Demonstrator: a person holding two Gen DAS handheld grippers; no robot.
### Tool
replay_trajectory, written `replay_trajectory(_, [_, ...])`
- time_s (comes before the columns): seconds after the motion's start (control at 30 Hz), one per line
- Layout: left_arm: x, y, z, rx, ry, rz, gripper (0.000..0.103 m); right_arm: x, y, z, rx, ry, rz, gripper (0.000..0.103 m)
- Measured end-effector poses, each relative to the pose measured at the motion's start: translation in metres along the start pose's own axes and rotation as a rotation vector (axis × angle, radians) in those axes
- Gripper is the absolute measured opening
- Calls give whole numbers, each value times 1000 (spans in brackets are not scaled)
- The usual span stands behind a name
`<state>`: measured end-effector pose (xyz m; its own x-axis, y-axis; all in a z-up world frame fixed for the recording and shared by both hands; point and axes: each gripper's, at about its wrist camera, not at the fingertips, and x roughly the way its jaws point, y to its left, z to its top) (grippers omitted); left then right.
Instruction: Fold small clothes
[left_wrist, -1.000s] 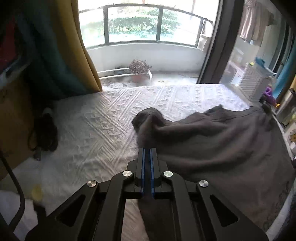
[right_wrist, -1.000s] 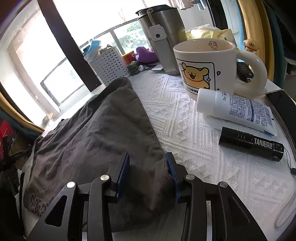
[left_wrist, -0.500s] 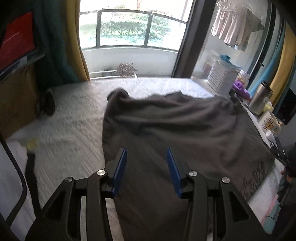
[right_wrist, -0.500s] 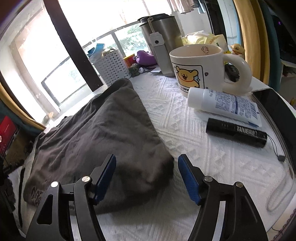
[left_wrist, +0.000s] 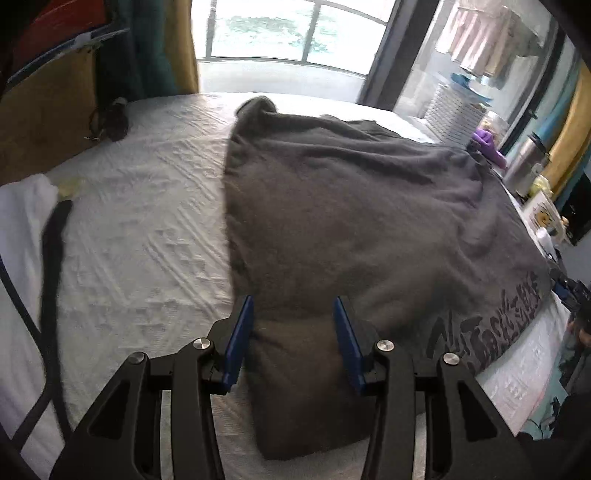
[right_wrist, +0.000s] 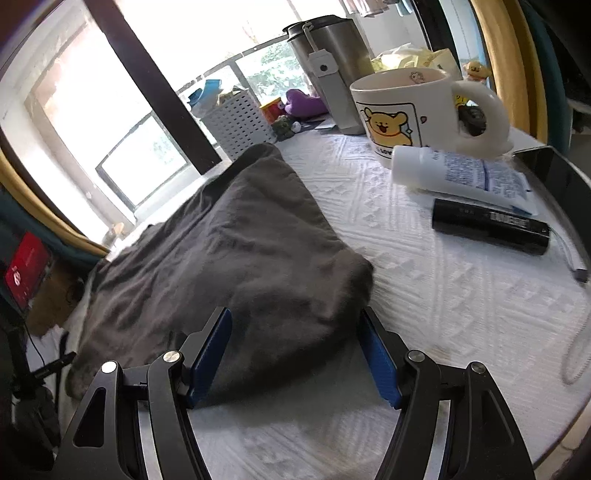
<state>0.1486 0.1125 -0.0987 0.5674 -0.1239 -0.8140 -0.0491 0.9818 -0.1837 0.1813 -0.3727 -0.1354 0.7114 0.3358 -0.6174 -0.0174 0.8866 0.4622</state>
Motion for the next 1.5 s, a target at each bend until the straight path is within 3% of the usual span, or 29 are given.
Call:
replay_trajectory(0.23, [-26, 3, 10, -28, -110, -16, 46, 21, 1, 18, 65, -4, 87, 71])
replay_trajectory(0.27, [-28, 4, 11, -34, -119, -22, 51, 25, 3, 19, 60, 2, 96, 71])
replay_trajectory(0.3, [-29, 3, 12, -40, -128, -27, 57, 29, 8, 21, 46, 1, 95, 58])
replay_trajectory(0.37, [-30, 4, 14, -47, -137, -36, 59, 38, 12, 23, 40, 31, 110, 28])
replay_trajectory(0.43, [-30, 4, 16, -50, -136, -43, 59, 43, 19, 23, 23, 36, 121, 25])
replay_trajectory(0.67, [-32, 8, 19, -47, -145, -63, 59, 23, 25, 38, -1, -24, 117, 21])
replay_trajectory(0.87, [-36, 15, 23, -45, -161, -81, 59, 6, 59, 55, -73, -69, 117, 21])
replay_trajectory(1.23, [-53, 39, 21, -36, -191, -101, 59, 4, 175, 73, -276, -109, 222, 20])
replay_trajectory(1.5, [-67, 60, 13, -39, -205, -104, 59, 33, 270, 46, -446, -24, 343, 19])
